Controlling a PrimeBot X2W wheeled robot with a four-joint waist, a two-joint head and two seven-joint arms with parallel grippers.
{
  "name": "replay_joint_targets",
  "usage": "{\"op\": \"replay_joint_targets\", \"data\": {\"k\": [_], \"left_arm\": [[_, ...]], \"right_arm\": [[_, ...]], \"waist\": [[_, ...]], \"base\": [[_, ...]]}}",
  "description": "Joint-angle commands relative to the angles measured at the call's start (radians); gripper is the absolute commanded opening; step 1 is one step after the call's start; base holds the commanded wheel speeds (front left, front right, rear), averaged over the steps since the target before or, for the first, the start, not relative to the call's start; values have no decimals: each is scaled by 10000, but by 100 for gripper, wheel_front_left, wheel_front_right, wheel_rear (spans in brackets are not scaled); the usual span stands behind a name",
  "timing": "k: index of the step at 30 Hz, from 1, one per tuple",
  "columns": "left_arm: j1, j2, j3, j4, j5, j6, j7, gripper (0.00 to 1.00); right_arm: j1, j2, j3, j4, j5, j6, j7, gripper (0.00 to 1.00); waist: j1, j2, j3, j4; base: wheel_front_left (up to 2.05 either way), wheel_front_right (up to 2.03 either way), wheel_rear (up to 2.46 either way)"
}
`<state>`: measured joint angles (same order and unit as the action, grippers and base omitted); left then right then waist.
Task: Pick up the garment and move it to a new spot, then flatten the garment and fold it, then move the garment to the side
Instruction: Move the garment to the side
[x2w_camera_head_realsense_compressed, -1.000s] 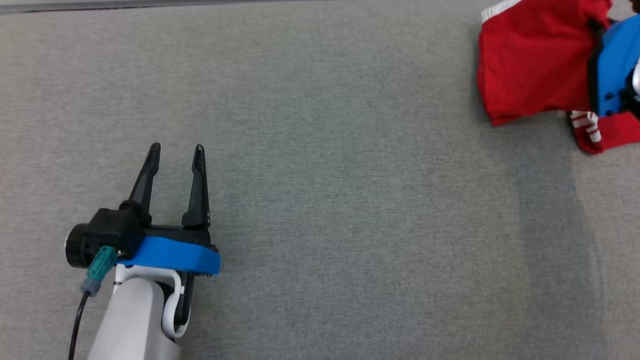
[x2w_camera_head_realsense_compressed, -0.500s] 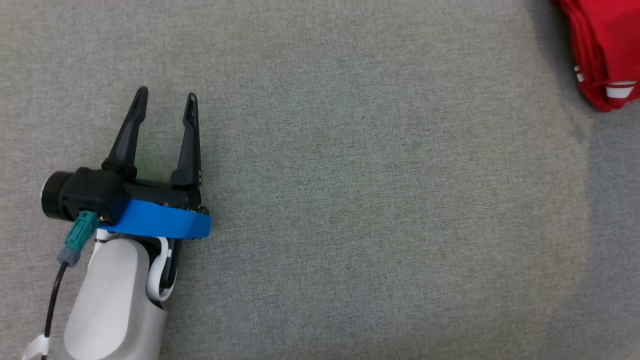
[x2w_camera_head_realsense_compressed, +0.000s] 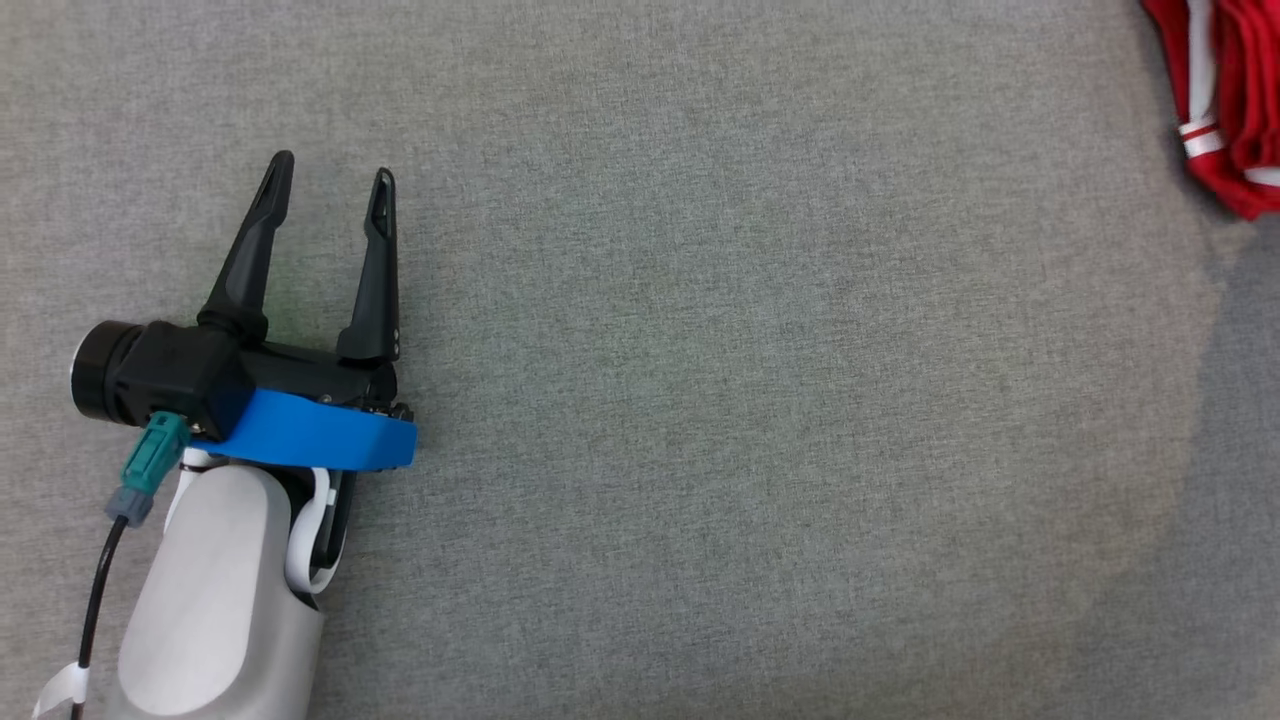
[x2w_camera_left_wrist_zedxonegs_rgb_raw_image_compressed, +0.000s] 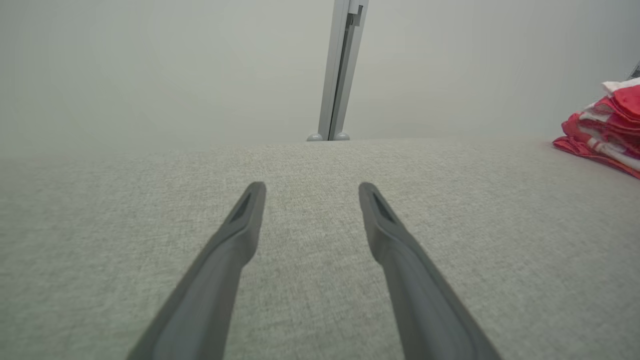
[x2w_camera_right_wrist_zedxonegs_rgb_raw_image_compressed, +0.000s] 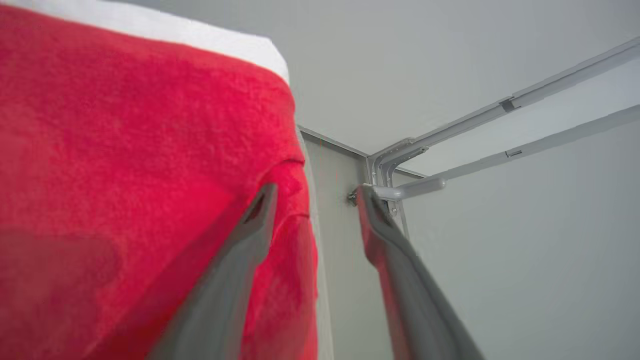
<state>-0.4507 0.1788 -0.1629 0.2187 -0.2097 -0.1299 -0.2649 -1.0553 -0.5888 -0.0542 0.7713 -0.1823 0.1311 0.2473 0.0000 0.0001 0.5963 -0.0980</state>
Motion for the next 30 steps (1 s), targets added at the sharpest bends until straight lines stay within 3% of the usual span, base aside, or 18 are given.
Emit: {"op": "replay_joint_targets", "data": {"k": [1, 8, 13, 21, 30], "left_arm": [[51, 72, 33, 158, 54, 8, 16, 100], [186, -85, -50, 309, -55, 12, 11, 100], [496, -242, 68, 519, -153, 89, 10, 100], [1372, -413, 359, 837, -196, 137, -1, 100], [2524, -584, 589, 1165, -294, 149, -1, 100]], "right_arm": [[251, 330, -390, -63, -209, -4, 39, 100], [820, 1175, -1444, -726, -1233, -4, -203, 100], [1370, 1825, -1798, -1114, -1073, -4, -725, 100], [2877, 3037, -2059, -1251, 836, -4, -2488, 100], [5386, 3802, -939, -2514, 2452, -2, -3190, 100]], "waist": [[0, -1, -69, 8], [0, -1, -627, 167], [0, -1, -1394, 263], [0, -1, -2891, 430], [0, -1, -4359, 592]], "base": [[0, 0, 0], [0, 0, 0], [0, 0, 0], [0, 0, 0], [0, 0, 0]]}}
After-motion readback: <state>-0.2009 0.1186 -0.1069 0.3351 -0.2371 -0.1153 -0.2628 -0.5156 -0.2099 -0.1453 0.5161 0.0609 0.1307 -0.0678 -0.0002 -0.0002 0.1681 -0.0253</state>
